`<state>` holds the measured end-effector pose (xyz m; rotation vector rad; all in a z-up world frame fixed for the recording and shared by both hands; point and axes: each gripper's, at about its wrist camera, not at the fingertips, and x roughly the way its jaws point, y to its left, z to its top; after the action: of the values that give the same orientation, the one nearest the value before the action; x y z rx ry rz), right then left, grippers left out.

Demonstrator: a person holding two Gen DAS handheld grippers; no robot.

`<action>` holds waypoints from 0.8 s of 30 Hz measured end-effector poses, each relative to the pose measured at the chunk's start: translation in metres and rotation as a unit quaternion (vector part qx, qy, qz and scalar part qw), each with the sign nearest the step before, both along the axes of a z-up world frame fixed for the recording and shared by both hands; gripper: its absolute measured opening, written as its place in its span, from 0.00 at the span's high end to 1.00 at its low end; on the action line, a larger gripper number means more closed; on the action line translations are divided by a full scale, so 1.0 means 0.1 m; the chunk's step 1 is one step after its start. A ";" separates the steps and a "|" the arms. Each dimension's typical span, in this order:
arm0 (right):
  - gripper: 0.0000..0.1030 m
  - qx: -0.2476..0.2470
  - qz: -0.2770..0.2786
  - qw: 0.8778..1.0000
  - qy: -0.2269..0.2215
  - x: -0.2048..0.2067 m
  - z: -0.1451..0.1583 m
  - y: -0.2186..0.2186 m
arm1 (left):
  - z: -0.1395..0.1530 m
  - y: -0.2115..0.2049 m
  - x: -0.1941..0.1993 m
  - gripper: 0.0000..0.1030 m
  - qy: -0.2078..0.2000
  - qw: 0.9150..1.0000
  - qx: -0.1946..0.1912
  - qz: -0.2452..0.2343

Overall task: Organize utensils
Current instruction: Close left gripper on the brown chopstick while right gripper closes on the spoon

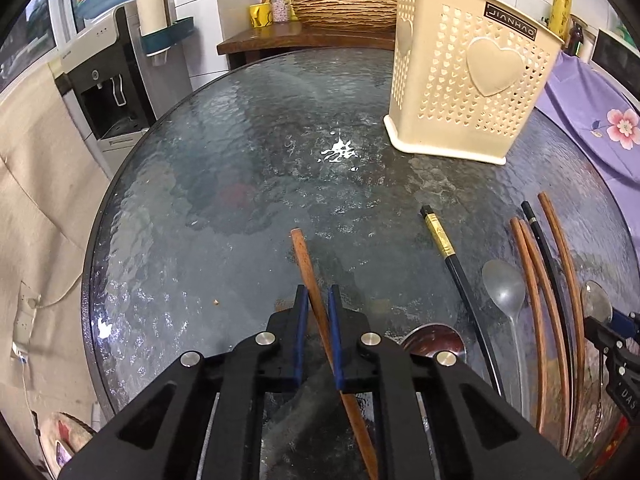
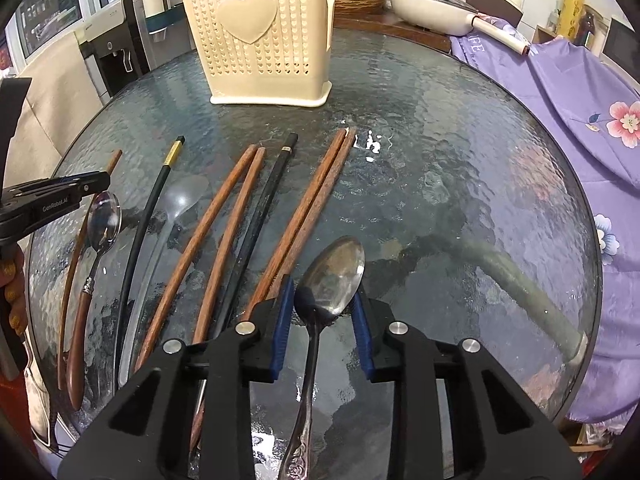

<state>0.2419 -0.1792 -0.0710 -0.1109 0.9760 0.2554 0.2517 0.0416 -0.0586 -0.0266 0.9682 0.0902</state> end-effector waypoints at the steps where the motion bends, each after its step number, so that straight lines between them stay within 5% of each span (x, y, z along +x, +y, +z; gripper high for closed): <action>1: 0.76 0.000 0.001 1.000 -0.001 -0.01 0.00 0.00 | 0.00 0.00 0.00 0.90 0.001 1.000 0.001 -0.001; 11: 0.89 0.006 0.012 1.000 -0.005 0.00 0.00 -0.04 | 0.01 -0.04 0.09 0.93 0.005 1.000 -0.003 -0.004; 24: 0.92 0.008 0.046 0.999 -0.017 0.01 -0.01 -0.05 | 0.00 -0.08 0.17 0.94 0.000 1.000 -0.003 -0.013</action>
<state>0.2427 -0.1838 -0.0721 -0.1453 0.9359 0.3449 0.2692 0.0339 -0.0583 -0.0199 0.9683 0.0625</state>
